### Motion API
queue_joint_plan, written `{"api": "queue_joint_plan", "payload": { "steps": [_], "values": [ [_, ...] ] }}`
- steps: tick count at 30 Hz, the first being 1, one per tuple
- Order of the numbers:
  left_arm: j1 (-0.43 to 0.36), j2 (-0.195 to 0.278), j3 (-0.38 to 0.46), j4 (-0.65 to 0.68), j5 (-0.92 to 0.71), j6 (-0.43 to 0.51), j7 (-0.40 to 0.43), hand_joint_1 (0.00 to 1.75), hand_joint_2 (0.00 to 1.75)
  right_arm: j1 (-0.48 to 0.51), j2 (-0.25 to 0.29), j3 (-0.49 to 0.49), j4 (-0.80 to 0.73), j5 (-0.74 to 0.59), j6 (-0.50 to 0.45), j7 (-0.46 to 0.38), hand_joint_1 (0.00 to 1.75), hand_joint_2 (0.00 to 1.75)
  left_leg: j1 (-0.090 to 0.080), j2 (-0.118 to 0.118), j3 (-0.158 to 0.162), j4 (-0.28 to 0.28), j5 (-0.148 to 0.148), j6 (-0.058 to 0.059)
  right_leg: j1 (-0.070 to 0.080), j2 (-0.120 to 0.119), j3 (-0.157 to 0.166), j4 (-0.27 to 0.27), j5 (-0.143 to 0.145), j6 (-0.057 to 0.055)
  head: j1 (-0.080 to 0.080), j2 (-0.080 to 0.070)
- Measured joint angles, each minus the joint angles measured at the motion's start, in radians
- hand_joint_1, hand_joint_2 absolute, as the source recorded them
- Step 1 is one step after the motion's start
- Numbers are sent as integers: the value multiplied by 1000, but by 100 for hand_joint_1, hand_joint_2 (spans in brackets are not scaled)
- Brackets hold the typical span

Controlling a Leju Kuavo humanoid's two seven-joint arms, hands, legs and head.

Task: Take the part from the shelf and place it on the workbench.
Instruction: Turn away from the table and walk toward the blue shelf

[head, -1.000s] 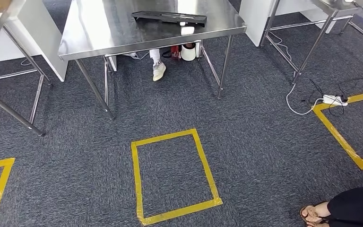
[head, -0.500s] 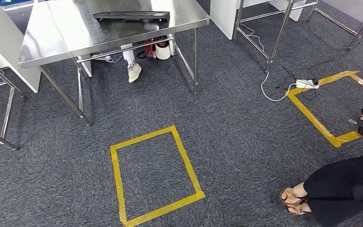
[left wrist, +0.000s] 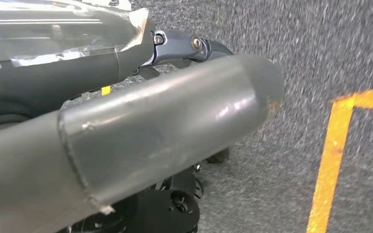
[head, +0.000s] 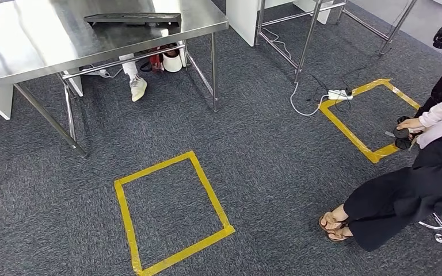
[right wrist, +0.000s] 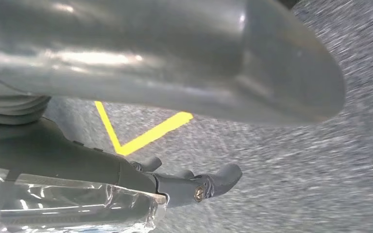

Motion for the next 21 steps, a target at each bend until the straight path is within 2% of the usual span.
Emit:
{"api": "queue_joint_plan", "payload": {
  "steps": [1, 2, 3, 4, 5, 6, 7, 8, 9, 10, 11, 12, 13, 14, 15, 16, 18, 19, 20, 21],
  "values": [
    [0, -1, 0, 0, -1, 0, 0, 0, 0, 1, -1, -2, 0, -2, 0, 0, 0, 0, 4, 11, -2, 3, -1, -9, -8, -12, 38, -57, 19, 16, 0, 0],
    [0, -1, 0, 0, -2, 0, 0, 0, 0, 2, -2, -4, 0, -3, 0, -1, 0, 0, 5, 21, -3, 11, -5, -19, -15, -34, 81, -127, 36, 28, 1, 0],
    [-1, 0, 0, 0, -2, 0, 0, 0, 0, 1, -3, -5, 0, -4, 2, -3, 0, 0, 6, 31, -5, 20, -10, -30, -18, -54, 116, -185, 50, 33, 2, 0],
    [-1, 1, 0, 0, -3, 0, 0, 0, 0, -1, -3, -7, 0, -5, 3, -5, 0, 0, 5, 38, -7, 28, -16, -40, -17, -66, 136, -219, 57, 28, 1, 0],
    [-2, 2, 0, 0, -3, 0, -1, 0, 0, -2, -3, -9, 0, -6, 4, -7, 0, 0, 4, 46, -6, 33, -19, -49, -14, -71, 140, -230, 59, 17, 0, 0],
    [-3, 2, 0, 0, -4, 0, -1, 0, 0, -2, -4, -11, 0, -7, 4, -9, 0, 0, 4, 53, -4, 35, -20, -56, -11, -63, 137, -230, 62, 4, -1, 0],
    [-4, 1, -1, 0, -4, 0, -1, 0, 0, -2, -4, -14, 0, -7, 5, -10, 0, 0, 6, 59, -2, 34, -20, -62, -13, -51, 135, -230, 66, -8, -3, 0],
    [-5, 1, -1, 0, -4, 0, -1, 0, 0, -1, -4, -16, 0, -7, 5, -11, 0, 0, 9, 52, -2, 38, -25, -70, -17, -42, 133, -233, 70, -17, -3, 0],
    [-5, 2, -1, 0, -5, 0, -1, 0, 0, -1, -4, -18, 0, -8, 4, -11, 0, 0, 13, 32, -8, 54, -42, -78, -22, -32, 133, -235, 75, -26, -5, 0],
    [-5, 2, -1, 0, -5, 0, -1, 0, 0, -2, -4, -20, 0, -10, 4, -11, 0, 0, 17, 4, -22, 88, -71, -85, -27, -23, 132, -237, 81, -35, -6, 0],
    [-3, 2, -1, 0, -6, 0, -1, 0, 0, -2, -4, -21, 0, -11, 4, -11, 0, 0, 22, -27, -43, 142, -109, -93, -28, -14, 128, -237, 86, -42, -8, 0],
    [-2, 2, -1, 0, -8, 0, -1, 0, 0, -2, -4, -23, 0, -12, 4, -12, 0, 0, 27, -47, -70, 209, -147, -98, -28, -4, 121, -237, 91, -46, -8, 0],
    [-1, 3, -2, 0, -10, 0, 0, 0, 0, -1, -3, -24, 0, -13, 4, -12, 0, 0, 31, -55, -94, 268, -174, -103, -28, 6, 116, -236, 94, -47, -8, 0],
    [0, 3, -2, 0, -12, 0, 0, 0, 0, 0, -3, -26, 0, -14, 4, -12, 0, 0, 35, -58, -105, 300, -182, -106, -29, 18, 111, -236, 98, -45, -8, 0],
    [0, 4, -2, 0, -13, 0, 0, 0, 0, 2, -3, -28, 0, -15, 4, -12, 0, 0, 40, -60, -100, 296, -170, -108, -30, 30, 108, -236, 101, -41, -8, 0],
    [0, 5, -3, 0, -14, 0, 0, 0, 0, 3, -3, -29, 0, -15, 4, -12, 0, 0, 45, -63, -74, 252, -142, -110, -32, 42, 106, -236, 105, -37, -8, 0],
    [-1, 6, -4, 0, -14, 0, 0, 0, 0, 3, -3, -29, 0, -16, 4, -12, 0, 0, 53, -98, 3, 111, -83, -113, -34, 65, 101, -235, 113, -25, -9, 0],
    [-1, 6, -4, 0, -15, 0, 0, 0, 0, 2, -3, -29, 0, -16, 3, -12, 0, 0, 54, -116, 29, 58, -67, -112, -34, 74, 99, -236, 117, -18, -9, 0],
    [-1, 6, -4, 0, -15, 0, 0, 0, 0, 1, -3, -29, 0, -16, 3, -12, 0, 0, 52, -129, 43, 29, -61, -109, -32, 82, 96, -239, 122, -10, -10, 0],
    [-1, 6, -4, 0, -15, 0, 0, 0, 0, 1, -3, -29, 0, -16, 3, -13, 0, 0, 46, -130, 44, 23, -61, -103, -31, 89, 94, -244, 129, 0, -10, 0]
  ]
}}
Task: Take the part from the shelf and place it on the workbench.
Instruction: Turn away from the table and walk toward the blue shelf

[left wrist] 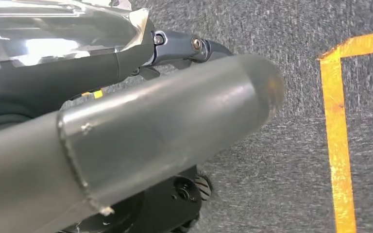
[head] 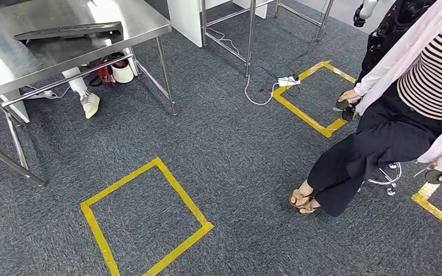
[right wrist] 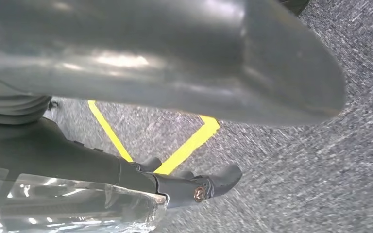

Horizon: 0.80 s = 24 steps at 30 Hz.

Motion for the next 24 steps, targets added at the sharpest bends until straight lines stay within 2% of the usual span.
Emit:
{"api": "queue_joint_plan", "payload": {
  "steps": [2, 3, 4, 6, 7, 8, 9, 10, 11, 13, 14, 15, 16, 17, 18, 19, 20, 21, 22, 23, 24],
  "values": [
    [-1, 0, -2, 0, -1, 0, 0, 0, 0, 4, 0, -2, 1, -4, 0, -1, 0, 0, -7, 20, -3, -6, 14, 21, -1, 8, -8, -11, 12, 19, 1, 0],
    [-1, 0, -3, 0, -2, -1, 0, 0, 0, 5, 0, -4, 1, -6, 0, -1, 0, 0, -9, 31, -5, -11, 23, 34, 0, -6, -17, -3, 7, 21, 2, 0],
    [-1, 0, -5, 0, -4, -2, 0, 0, 0, 6, -1, -7, 1, -8, 0, -2, 0, 0, -10, 44, -8, -17, 32, 46, 2, -27, -33, 25, -12, 17, 4, 0],
    [2, 2, -8, 0, -7, -3, 0, 0, 0, 4, -1, -13, 1, -12, 0, -3, 0, 0, -16, 72, -19, -21, 42, 60, 8, -72, -83, 142, -83, -1, 11, 0],
    [3, 2, -10, 0, -8, -4, 0, 0, 0, 4, -2, -16, 1, -13, 0, -3, 0, 0, -21, 87, -25, -21, 46, 65, 11, -80, -108, 210, -116, -5, 14, 0],
    [4, 3, -11, 0, -8, -5, 0, 0, 0, 4, -2, -18, 1, -15, 0, -3, 0, 0, -26, 102, -31, -20, 49, 68, 15, -83, -119, 256, -137, -4, 15, 0],
    [4, 3, -12, 0, -8, -6, 0, 0, 0, 6, -2, -19, 1, -16, 0, -4, 0, 0, -32, 115, -35, -20, 51, 71, 18, -85, -110, 265, -142, -2, 15, 0],
    [4, 3, -13, 0, -9, -8, 0, 0, 0, 8, -3, -21, 1, -16, 0, -4, 0, 0, -37, 128, -39, -19, 53, 72, 23, -89, -80, 235, -135, 1, 16, 0],
    [4, 2, -13, 0, -9, -9, 0, 0, 0, 9, -3, -23, 1, -17, 0, -4, 0, 0, -41, 139, -40, -19, 55, 72, 28, -99, -29, 168, -119, 1, 16, 0],
    [3, 1, -14, 0, -9, -9, 0, 0, 0, 8, -5, -25, 1, -18, 0, -5, 0, 0, -49, 158, -39, -17, 54, 70, 42, -134, 62, 28, -90, -14, 15, 0],
    [3, 1, -14, 0, -9, -9, 0, 0, 0, 7, -6, -25, 1, -18, 0, -5, 0, 0, -52, 166, -38, -16, 54, 68, 47, -145, 86, -13, -81, -24, 13, 0],
    [2, 1, -14, 0, -9, -9, 0, 0, 0, 7, -7, -25, 1, -18, 0, -6, 0, 0, -54, 173, -37, -15, 53, 65, 51, -149, 92, -28, -77, -33, 12, 0],
    [0, 1, -14, 0, -9, -9, 0, 0, 0, 9, -7, -26, 1, -19, 0, -6, 0, 0, -54, 180, -36, -14, 53, 62, 51, -142, 90, -30, -72, -39, 11, 0],
    [-1, 1, -14, 0, -10, -9, 0, 0, 0, 11, -7, -27, 1, -20, 0, -5, 0, 0, -52, 179, -36, -12, 52, 57, 44, -134, 92, -33, -68, -45, 12, 0],
    [-2, 1, -15, 0, -10, -9, 0, 0, 0, 12, -8, -28, 1, -22, 0, -5, 0, 0, -50, 166, -39, -4, 44, 50, 38, -126, 92, -36, -64, -51, 11, 0],
    [-2, 1, -15, 0, -11, -9, 0, 0, 0, 12, -7, -30, 1, -23, 0, -4, 0, 0, -47, 142, -48, 19, 24, 42, 31, -119, 93, -39, -58, -58, 9, 0],
    [-1, 2, -15, 0, -12, -9, 0, 0, 0, 11, -6, -32, 1, -25, 1, -4, 0, 0, -41, 113, -66, 62, -7, 33, 25, -111, 93, -40, -53, -64, 9, 0],
    [0, 2, -15, 0, -14, -9, 1, 0, 0, 10, -5, -34, 1, -26, 1, -4, 0, 0, -35, 88, -90, 123, -45, 24, 25, -102, 87, -40, -49, -67, 7, 0],
    [2, 3, -15, 0, -16, -9, 1, 0, 0, 10, -4, -36, 1, -27, 2, -3, 0, 0, -28, 76, -117, 190, -79, 18, 24, -93, 84, -40, -46, -68, 7, 0],
    [3, 3, -15, 0, -17, -9, 2, 0, 0, 11, -3, -38, 1, -28, 2, -3, 0, 0, -21, 72, -138, 242, -98, 12, 23, -83, 81, -40, -44, -66, 7, 0],
    [3, 4, -15, 0, -18, -9, 2, 0, 0, 12, -4, -40, 1, -29, 2, -2, 0, 0, -14, 70, -146, 263, -98, 6, 21, -73, 79, -39, -42, -64, 7, 0]
  ]
}}
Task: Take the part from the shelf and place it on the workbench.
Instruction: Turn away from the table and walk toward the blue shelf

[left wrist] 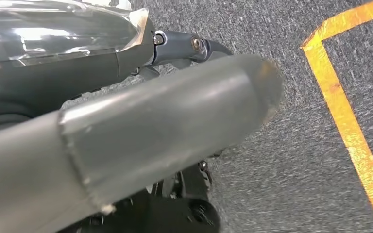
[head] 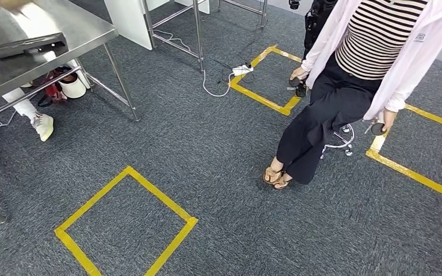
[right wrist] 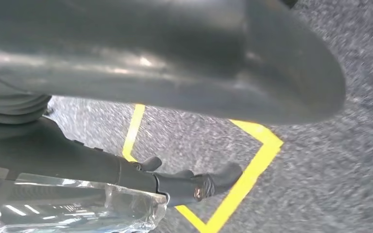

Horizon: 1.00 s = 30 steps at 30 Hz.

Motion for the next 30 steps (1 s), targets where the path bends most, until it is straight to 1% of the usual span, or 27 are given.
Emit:
{"api": "queue_joint_plan", "payload": {
  "steps": [1, 2, 3, 4, 5, 6, 8, 9, 10, 11, 12, 14, 15, 16, 17, 18, 19, 20, 21, 22, 23, 24, 25, 26, 28, 29, 30],
  "values": [
    [0, 1, 0, 0, 0, 0, 0, 0, 0, 2, 0, -1, 0, -1, 0, 0, 0, 0, 7, -1, 12, -19, 21, -6, -3, 11, -1, 1, 2, 3, 0, 0],
    [0, 2, 0, 0, 0, 0, 0, 0, 0, 3, 0, -2, 0, -1, 0, 1, 0, 0, 15, -5, 40, -74, 57, -12, -8, 23, -1, 2, 3, 6, 0, 0],
    [0, 3, 0, 0, -1, 0, 0, 0, 0, 2, 0, -3, 0, -2, 0, 1, 0, 0, 24, -20, 76, -145, 91, -19, -11, 35, -2, 4, 4, 11, -1, 0],
    [0, 3, 0, 0, -1, 0, 0, 0, 0, 1, 0, -3, 0, -2, 0, 1, 0, 0, 29, -40, 106, -209, 114, -24, -11, 46, -6, 7, 5, 18, -1, 0],
    [0, 3, 0, 0, -2, 0, 1, 0, 0, -1, 1, -4, 0, -2, 0, 1, 0, 0, 31, -56, 124, -252, 126, -25, -10, 56, -11, 10, 7, 27, -2, 0],
    [0, 3, -1, 1, -2, 0, 1, 0, 0, -1, 1, -5, 0, -2, 0, 1, 0, 0, 29, -67, 130, -269, 126, -23, -8, 64, -18, 10, 11, 37, -3, 0],
    [0, 4, -3, 1, -3, 0, 2, 0, 0, 2, 0, -8, 0, -3, 0, 1, 0, 0, 19, -54, 125, -271, 130, -4, -8, 80, -31, 4, 20, 57, -3, 0],
    [-1, 4, -4, 1, -3, 0, 2, 0, 0, 5, 0, -9, 0, -4, 0, 1, 0, 0, 16, -44, 124, -274, 135, 7, -9, 72, -39, 8, 19, 63, -3, 0],
    [-1, 4, -5, 1, -3, 0, 1, 0, 0, 6, 0, -10, 0, -4, 0, 1, 0, 0, 14, -33, 122, -278, 141, 19, -9, 55, -51, 26, 9, 64, -1, 0],
    [-1, 4, -6, 1, -3, -1, 1, 0, 0, 6, 0, -11, 0, -4, 0, 1, 0, 0, 12, -21, 120, -281, 145, 30, -9, 31, -71, 64, -14, 61, 2, 0],
    [-1, 4, -6, 0, -3, -1, 1, 0, 0, 5, 0, -11, 0, -4, 0, 1, 0, 0, 9, -7, 117, -282, 148, 38, -8, 7, -99, 125, -45, 54, 5, 0],
    [0, 5, -6, 0, -3, -2, 1, 0, 0, 4, 1, -12, 0, -4, 0, 1, 0, 0, 1, 20, 110, -282, 151, 47, -3, -9, -155, 254, -103, 47, 8, 0],
    [0, 5, -6, 0, -2, -2, 1, 0, 0, 5, 1, -13, 0, -3, 0, 1, 0, 0, -3, 33, 108, -281, 152, 49, -1, -10, -165, 288, -114, 49, 8, 0],
    [0, 5, -6, 0, -2, -2, 1, 0, 0, 6, 1, -14, 0, -3, 0, 2, 0, 0, -6, 44, 106, -281, 153, 50, 0, -12, -154, 283, -110, 53, 9, 0],
    [0, 4, -6, 0, -2, -2, 1, 0, 0, 8, 1, -15, 0, -3, 0, 2, 0, 0, -9, 55, 106, -281, 153, 51, 1, -17, -122, 238, -94, 58, 8, 0],
    [0, 4, -6, 0, -2, -2, 1, 0, 0, 8, 0, -16, 0, -2, 0, 3, 0, 0, -11, 65, 107, -281, 153, 51, 4, -32, -76, 167, -73, 60, 9, 0],
    [0, 3, -6, 0, -2, -2, 1, 0, 0, 7, 0, -16, 0, -2, 0, 4, 0, 0, -15, 75, 107, -279, 152, 49, 9, -53, -34, 95, -54, 58, 9, 0],
    [0, 3, -6, 0, -2, -2, 1, 0, 0, 5, 0, -16, 0, -2, -1, 4, 0, 0, -18, 84, 109, -278, 151, 46, 15, -69, -3, 40, -39, 53, 8, 0],
    [0, 3, -6, 0, -2, -2, 1, 0, 0, 4, 0, -16, 0, -1, -1, 4, 0, 0, -21, 92, 110, -277, 150, 43, 19, -79, 11, 10, -32, 46, 7, 0],
    [-1, 3, -6, 0, -2, -2, 1, 0, 0, 4, 0, -16, 0, -1, -1, 4, 0, 0, -23, 100, 112, -276, 150, 39, 23, -78, 11, 2, -28, 40, 6, 0],
    [-3, 2, -6, 0, -1, -2, 0, 0, 0, 6, 0, -16, 0, -1, -1, 4, 0, 0, -22, 107, 113, -276, 149, 35, 21, -67, 10, 1, -25, 35, 5, 0],
    [-4, 2, -6, 0, -1, -2, 0, 0, 0, 8, 0, -17, 0, -1, -1, 5, 0, 0, -19, 105, 113, -272, 146, 30, 15, -59, 11, -1, -22, 29, 5, 0],
    [-4, 3, -6, 0, -1, -2, 0, 0, 0, 9, 0, -17, 0, -1, -1, 5, 0, 0, -16, 90, 107, -258, 132, 25, 10, -51, 13, -2, -17, 23, 4, 0],
    [-4, 3, -6, 0, -1, -2, 0, 0, 0, 9, 0, -17, 0, -1, -1, 6, 0, 0, -12, 66, 93, -225, 107, 18, 4, -43, 14, -4, -13, 16, 2, 0],
    [-2, 3, -7, 1, -1, -2, -1, 0, 0, 8, 1, -17, 0, 0, -2, 8, 0, 0, -5, 16, 43, -107, 37, 8, 1, -26, 11, -4, -7, 7, -1, 0],
    [0, 3, -7, 1, -2, -2, -1, 0, 0, 8, 1, -17, 0, 0, -2, 10, 0, 0, -2, 5, 16, -45, 11, 4, 1, -18, 9, -3, -6, 6, -1, 0],
    [1, 4, -7, 1, -2, -2, -1, 0, 0, 10, 2, -18, 0, 0, -3, 14, 0, 0, 2, 1, -1, -7, 3, 0, 1, -8, 8, -3, -5, 6, -1, 0]
  ]
}}
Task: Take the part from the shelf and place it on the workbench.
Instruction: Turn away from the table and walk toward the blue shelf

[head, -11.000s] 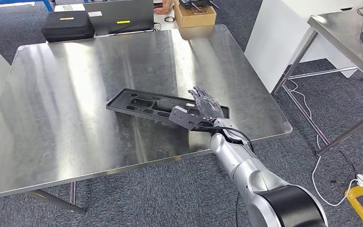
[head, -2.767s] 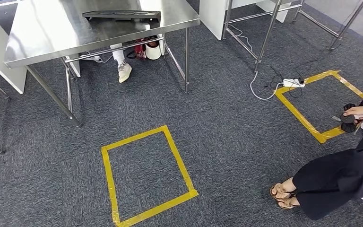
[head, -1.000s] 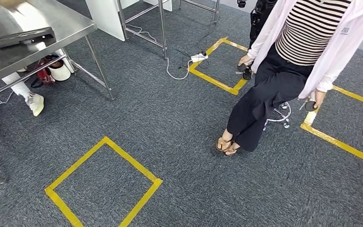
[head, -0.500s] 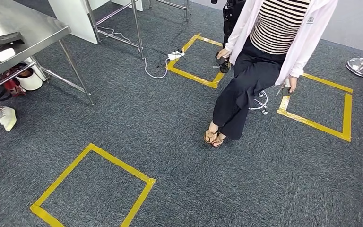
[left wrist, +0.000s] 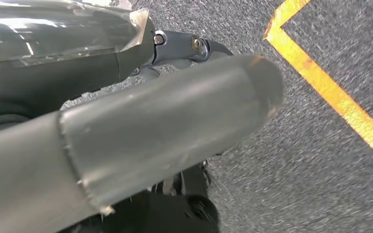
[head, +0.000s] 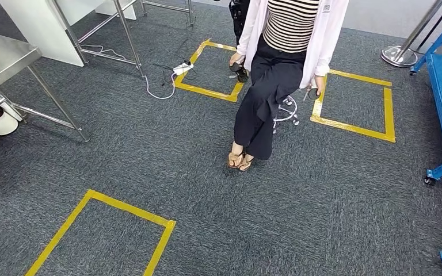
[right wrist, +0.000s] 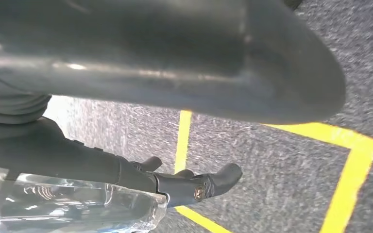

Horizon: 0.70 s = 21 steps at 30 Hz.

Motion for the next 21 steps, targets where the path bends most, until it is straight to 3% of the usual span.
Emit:
{"api": "queue_joint_plan", "payload": {
  "steps": [1, 2, 3, 5, 7, 9, 11, 13, 15, 16, 17, 19, 21],
  "values": [
    [1, 0, 0, 0, -1, 0, 0, 0, 0, 2, 0, -1, 0, 0, -1, 4, 0, 0, 4, -1, -2, 5, 11, -3, -1, 10, 0, 1, 0, 1, 0, 0],
    [1, 0, 0, 0, -1, 0, 0, 0, 0, 3, 0, -2, 0, 0, -1, 7, 0, 0, 9, -3, 14, -30, 41, -7, -2, 21, 1, 3, 0, 1, 0, 0],
    [1, 0, -1, 0, -2, 0, 1, 0, 0, 4, 0, -3, 0, 0, -2, 9, 0, 0, 15, -11, 43, -92, 80, -11, -4, 32, 1, 6, 0, 3, 0, 0],
    [1, 0, -2, 0, -4, 0, 2, 0, 0, 1, 1, -6, 0, 0, -4, 13, 0, 0, 25, -46, 93, -204, 125, -16, -2, 53, -7, 15, -1, 13, 0, 0],
    [1, -1, -3, 0, -6, 1, 4, 0, 0, -1, 1, -7, 0, 1, -7, 17, 0, 0, 22, -65, 104, -239, 126, -9, 2, 71, -23, 21, 2, 31, 2, 0],
    [0, -1, -5, 0, -6, 1, 4, 0, 0, 2, 0, -8, 0, 1, -10, 21, 0, 0, 14, -48, 100, -243, 133, 9, 1, 82, -39, 21, 7, 47, 3, 0],
    [-1, -2, -6, 0, -6, 1, 4, 0, 0, 4, 0, -8, 0, 1, -12, 22, 0, 0, 11, -27, 98, -250, 142, 29, -1, 52, -62, 58, -13, 50, 5, 0],
    [-1, -2, -7, 0, -6, 1, 4, 0, 0, 2, 0, -8, 0, 2, -13, 22, 0, 0, 6, -2, 94, -252, 146, 43, -1, 8, -115, 173, -68, 42, 8, 0],
    [0, -2, -7, 0, -6, 1, 4, 0, 0, 3, 0, -8, 0, 3, -13, 23, 0, 0, -1, 23, 90, -252, 147, 48, 0, -2, -167, 289, -112, 41, 9, 0],
    [0, -2, -7, 0, -6, 1, 4, 0, 0, 4, 0, -8, 0, 4, -13, 24, 0, 0, -3, 33, 89, -252, 147, 48, 0, -3, -169, 303, -114, 45, 9, 0],
    [0, -2, -7, 0, -7, 1, 4, 0, 0, 6, 0, -8, 0, 5, -13, 25, 0, 0, -4, 43, 89, -252, 148, 49, 0, -6, -149, 275, -101, 50, 10, 0],
    [-1, -2, -7, 0, -9, 1, 4, 0, 0, 6, -1, -8, 0, 12, -13, 27, 0, 0, -6, 61, 91, -251, 148, 47, 3, -32, -69, 138, -58, 56, 11, 0],
    [-2, -2, -7, 0, -10, 1, 3, 0, 0, 3, -2, -8, 0, 20, -12, 28, 0, 0, -10, 76, 93, -251, 146, 40, 13, -59, -14, 35, -28, 49, 11, 0]
  ]
}}
